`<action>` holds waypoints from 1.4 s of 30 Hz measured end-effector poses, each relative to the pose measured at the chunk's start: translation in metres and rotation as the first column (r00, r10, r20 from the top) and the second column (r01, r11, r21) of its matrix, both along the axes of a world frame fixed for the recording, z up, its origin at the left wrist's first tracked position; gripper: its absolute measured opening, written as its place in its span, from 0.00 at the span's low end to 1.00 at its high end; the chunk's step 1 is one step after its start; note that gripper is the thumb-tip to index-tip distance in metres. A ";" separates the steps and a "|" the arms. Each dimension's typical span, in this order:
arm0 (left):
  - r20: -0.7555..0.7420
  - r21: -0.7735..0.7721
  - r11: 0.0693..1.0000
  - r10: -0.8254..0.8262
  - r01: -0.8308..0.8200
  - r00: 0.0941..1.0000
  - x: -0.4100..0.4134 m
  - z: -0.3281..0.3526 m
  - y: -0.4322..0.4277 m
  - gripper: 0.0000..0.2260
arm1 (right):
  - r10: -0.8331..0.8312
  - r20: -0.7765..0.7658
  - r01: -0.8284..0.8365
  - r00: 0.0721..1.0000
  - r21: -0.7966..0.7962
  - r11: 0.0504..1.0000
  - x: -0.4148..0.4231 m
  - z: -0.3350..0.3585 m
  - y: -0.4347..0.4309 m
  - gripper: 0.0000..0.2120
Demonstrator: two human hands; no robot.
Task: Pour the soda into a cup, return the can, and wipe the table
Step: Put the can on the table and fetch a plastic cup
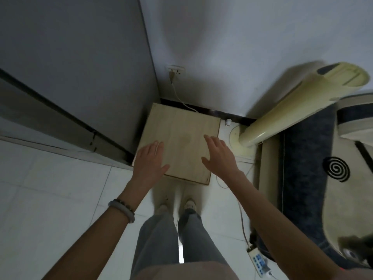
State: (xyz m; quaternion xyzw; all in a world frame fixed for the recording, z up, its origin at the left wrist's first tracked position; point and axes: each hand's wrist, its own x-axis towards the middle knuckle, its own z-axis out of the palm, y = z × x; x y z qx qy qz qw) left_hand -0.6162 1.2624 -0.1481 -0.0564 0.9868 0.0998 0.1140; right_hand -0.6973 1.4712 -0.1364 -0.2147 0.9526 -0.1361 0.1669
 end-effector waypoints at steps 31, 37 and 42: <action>0.064 0.076 0.935 -0.351 0.346 0.934 -0.145 -0.153 -0.006 0.33 | -0.129 0.192 0.138 0.973 -0.033 0.990 -0.079 -0.149 -0.054 0.37; -0.052 0.068 0.882 -0.463 0.466 0.885 -0.128 -0.065 0.004 0.33 | -0.224 0.120 0.236 0.967 -0.089 0.968 -0.041 -0.060 -0.036 0.36; -0.122 0.037 0.778 -0.619 0.627 0.776 -0.103 0.000 0.017 0.34 | -0.339 0.054 0.343 0.939 -0.111 0.933 0.010 0.002 -0.019 0.36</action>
